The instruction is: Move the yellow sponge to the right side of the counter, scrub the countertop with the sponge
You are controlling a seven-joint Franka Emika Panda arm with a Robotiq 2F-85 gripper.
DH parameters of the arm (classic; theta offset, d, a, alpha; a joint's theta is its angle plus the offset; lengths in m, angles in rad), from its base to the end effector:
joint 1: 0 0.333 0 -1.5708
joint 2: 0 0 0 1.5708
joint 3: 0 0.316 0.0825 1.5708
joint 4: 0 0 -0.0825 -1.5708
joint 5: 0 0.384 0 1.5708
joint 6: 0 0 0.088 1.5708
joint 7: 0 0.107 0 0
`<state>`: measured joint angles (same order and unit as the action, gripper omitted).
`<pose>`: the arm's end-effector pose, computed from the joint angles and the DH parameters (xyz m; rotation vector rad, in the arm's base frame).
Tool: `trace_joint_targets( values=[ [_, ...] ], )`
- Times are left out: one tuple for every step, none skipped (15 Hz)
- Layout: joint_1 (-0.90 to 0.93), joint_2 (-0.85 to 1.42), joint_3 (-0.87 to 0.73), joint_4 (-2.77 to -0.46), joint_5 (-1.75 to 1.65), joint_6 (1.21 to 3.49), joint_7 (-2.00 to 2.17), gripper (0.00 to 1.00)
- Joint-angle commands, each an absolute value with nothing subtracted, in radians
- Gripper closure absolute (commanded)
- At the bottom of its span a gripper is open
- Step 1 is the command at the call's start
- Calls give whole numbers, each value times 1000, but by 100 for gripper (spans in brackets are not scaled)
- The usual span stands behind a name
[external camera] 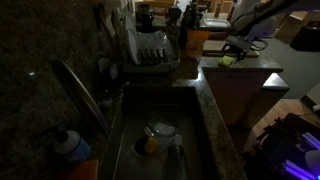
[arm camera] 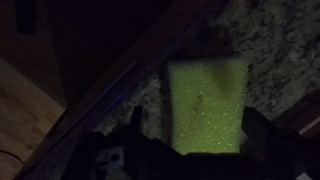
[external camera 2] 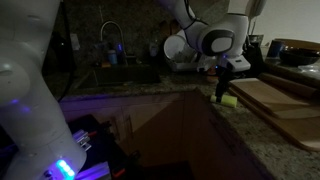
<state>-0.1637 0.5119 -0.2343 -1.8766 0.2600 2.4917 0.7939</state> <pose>0.6016 -0.2436 0.2551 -2.3825 1.9144 -0.1692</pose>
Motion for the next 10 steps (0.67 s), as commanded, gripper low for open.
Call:
trace_joint_targets(
  values=[
    [-164, 513, -234, -1875, 260, 2490, 794, 0],
    [-170, 515, -226, -1878, 270, 2512, 778, 0],
    [-166, 532, -232, -1871, 256, 2528, 776, 0],
    [-172, 543, -227, -1865, 260, 2537, 763, 0],
    [-172, 563, -227, -1860, 257, 2577, 751, 0],
    [-177, 569, -217, -1865, 264, 2596, 726, 0],
    [-174, 576, -218, -1868, 257, 2606, 712, 0],
    [-170, 587, -221, -1867, 254, 2615, 703, 0],
    [-161, 564, -232, -1872, 262, 2586, 735, 0],
    [-160, 571, -231, -1872, 263, 2598, 726, 0]
  ],
)
